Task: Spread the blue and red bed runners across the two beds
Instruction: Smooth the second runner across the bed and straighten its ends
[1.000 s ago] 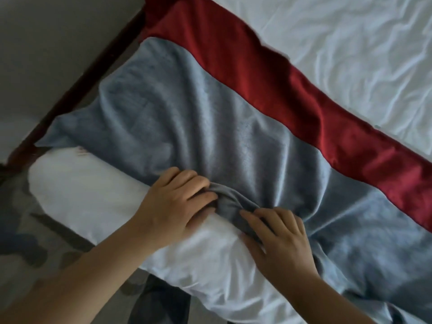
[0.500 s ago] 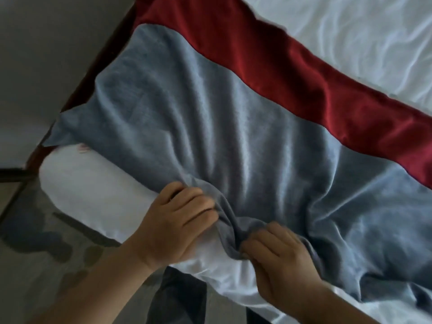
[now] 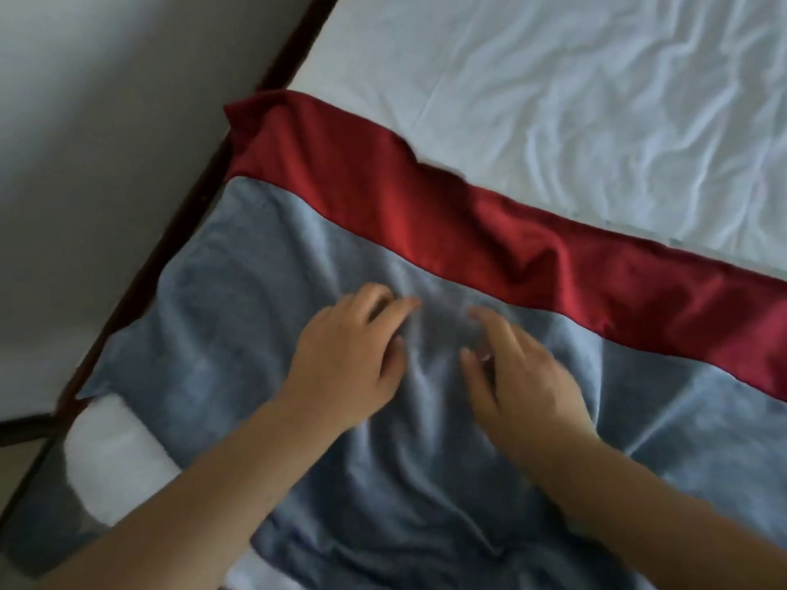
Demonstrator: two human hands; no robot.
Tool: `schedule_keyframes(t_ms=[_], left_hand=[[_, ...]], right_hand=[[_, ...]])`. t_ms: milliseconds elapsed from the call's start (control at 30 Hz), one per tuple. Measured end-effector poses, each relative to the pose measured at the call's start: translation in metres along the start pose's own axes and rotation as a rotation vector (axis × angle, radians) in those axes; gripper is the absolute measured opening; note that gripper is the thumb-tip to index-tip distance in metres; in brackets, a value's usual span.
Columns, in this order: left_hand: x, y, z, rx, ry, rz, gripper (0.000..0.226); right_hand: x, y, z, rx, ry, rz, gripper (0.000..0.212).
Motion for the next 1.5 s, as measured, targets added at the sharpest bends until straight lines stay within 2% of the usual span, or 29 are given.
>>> schedule_keyframes(t_ms=[100,167,267,333,400,600,700,767,833,900,967,1100,1233,1367,1500], left_hand=[[0.002,0.074,-0.018,-0.079,0.004,0.085,0.057],[0.001,0.117,-0.027,-0.078,0.042,0.118,0.063],[0.012,0.167,-0.048,-0.099,0.154,0.072,0.058],[0.016,0.188,-0.054,-0.069,0.174,0.105,0.037],[0.017,0.194,-0.048,-0.007,0.164,0.193,0.020],[0.013,0.235,-0.036,0.029,0.132,0.291,0.024],[0.001,0.278,-0.031,0.042,0.112,0.331,0.025],[0.012,0.301,-0.032,0.038,0.179,0.243,0.032],[0.042,0.307,-0.046,-0.023,0.230,-0.014,0.057],[0.075,0.291,-0.060,-0.065,0.256,-0.193,0.068],[0.086,0.269,-0.064,-0.051,0.260,-0.173,0.073],[0.078,0.241,-0.061,-0.050,0.273,-0.059,0.077],[0.071,0.206,-0.061,-0.040,0.277,-0.091,0.077],[0.058,0.146,-0.068,0.001,0.257,-0.165,0.076],[0.034,0.072,-0.091,0.011,0.268,-0.198,0.075]], right_hand=[[-0.013,0.070,0.042,0.256,0.014,0.022,0.070],[-0.023,0.107,0.054,0.311,-0.007,0.046,0.072],[-0.023,0.142,0.064,0.337,0.046,0.061,0.051],[-0.017,0.153,0.068,0.384,0.048,0.042,0.028],[-0.016,0.156,0.073,0.445,0.045,0.060,0.023],[-0.050,0.186,0.087,0.586,0.057,0.207,0.011],[-0.070,0.226,0.091,0.556,0.079,0.342,0.016],[-0.070,0.250,0.096,0.505,0.049,0.392,0.027],[-0.047,0.261,0.105,0.482,-0.055,0.274,0.050],[-0.014,0.250,0.118,0.485,-0.179,0.089,0.063],[0.006,0.232,0.126,0.450,-0.275,0.009,0.063],[0.008,0.211,0.123,0.378,-0.304,0.032,0.067],[0.006,0.180,0.112,0.332,-0.254,0.030,0.068],[0.017,0.114,0.082,0.233,-0.187,-0.061,0.068],[0.031,0.030,0.045,0.027,-0.207,-0.127,0.085]])
Point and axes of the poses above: each hand's wrist, its own y-axis towards the middle knuckle, its own x-axis out of the palm, z = x × y, the point moved 9 cm from there along y, towards the middle knuckle, and after that the axes turned 7 degrees about z, right-handed, at the moved point
